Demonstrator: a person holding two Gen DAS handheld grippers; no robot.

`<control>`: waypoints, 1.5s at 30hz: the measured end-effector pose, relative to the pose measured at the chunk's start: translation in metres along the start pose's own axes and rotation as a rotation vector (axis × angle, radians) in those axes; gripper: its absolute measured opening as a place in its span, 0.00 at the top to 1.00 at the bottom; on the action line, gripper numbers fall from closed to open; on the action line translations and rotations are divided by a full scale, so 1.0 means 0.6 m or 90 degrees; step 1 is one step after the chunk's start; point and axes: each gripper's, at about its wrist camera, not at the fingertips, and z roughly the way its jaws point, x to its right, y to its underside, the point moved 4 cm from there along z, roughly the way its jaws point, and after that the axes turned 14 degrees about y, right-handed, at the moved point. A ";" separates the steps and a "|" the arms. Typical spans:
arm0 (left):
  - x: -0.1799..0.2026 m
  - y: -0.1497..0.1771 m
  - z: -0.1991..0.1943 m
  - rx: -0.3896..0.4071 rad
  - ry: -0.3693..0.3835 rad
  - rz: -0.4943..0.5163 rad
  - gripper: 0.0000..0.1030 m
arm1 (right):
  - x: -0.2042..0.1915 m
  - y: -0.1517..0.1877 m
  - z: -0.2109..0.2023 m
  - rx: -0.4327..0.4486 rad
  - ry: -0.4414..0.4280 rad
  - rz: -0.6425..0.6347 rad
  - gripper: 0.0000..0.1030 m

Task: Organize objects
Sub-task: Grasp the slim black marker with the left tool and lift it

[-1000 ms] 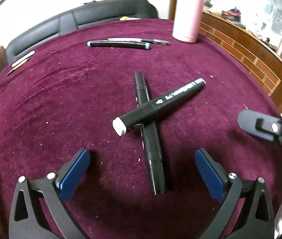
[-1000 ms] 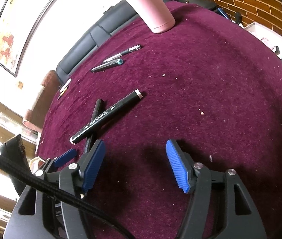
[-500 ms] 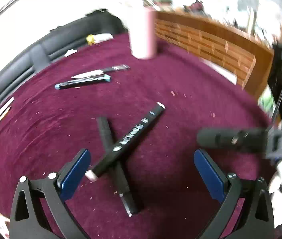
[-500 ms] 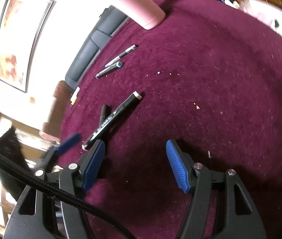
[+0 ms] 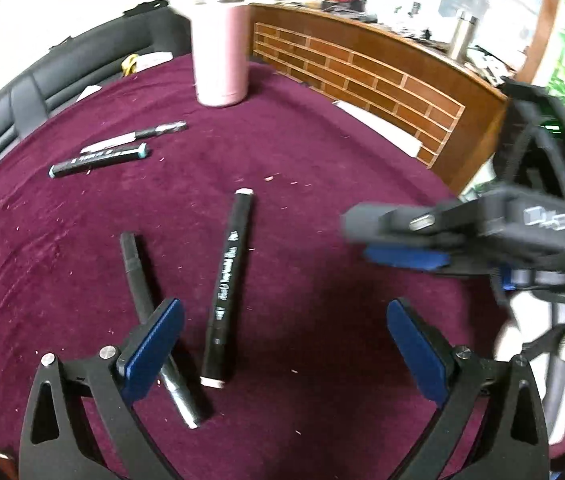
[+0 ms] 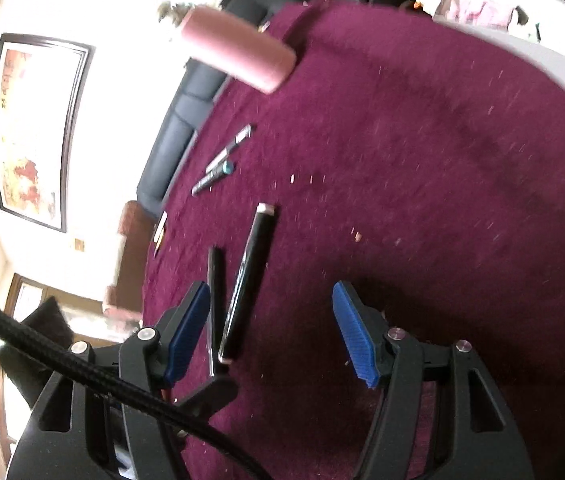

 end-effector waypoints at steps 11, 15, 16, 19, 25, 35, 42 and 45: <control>-0.019 -0.003 0.068 -0.055 -0.035 0.010 0.07 | -0.014 -0.002 0.002 0.019 0.017 -0.031 0.39; -0.016 0.000 0.056 -0.036 -0.032 0.010 0.49 | -0.009 -0.001 0.005 0.016 0.022 -0.027 0.39; -0.016 0.002 0.047 -0.033 -0.025 0.007 0.84 | -0.009 -0.001 0.006 0.015 0.024 -0.027 0.39; -0.030 0.011 0.031 -0.028 -0.009 -0.037 0.89 | -0.007 0.002 0.008 0.013 0.029 -0.032 0.39; -0.021 0.053 -0.022 0.013 0.015 -0.058 0.89 | -0.011 0.010 0.017 0.003 0.041 -0.056 0.39; 0.000 0.137 -0.100 0.033 0.057 -0.087 0.88 | -0.028 0.031 0.028 -0.007 0.063 -0.095 0.38; -0.070 0.077 -0.099 0.075 -0.083 -0.126 0.59 | -0.029 0.030 0.031 -0.013 0.061 -0.096 0.38; -0.100 0.058 -0.056 0.041 -0.119 -0.126 0.59 | -0.029 0.028 0.033 -0.016 0.059 -0.095 0.38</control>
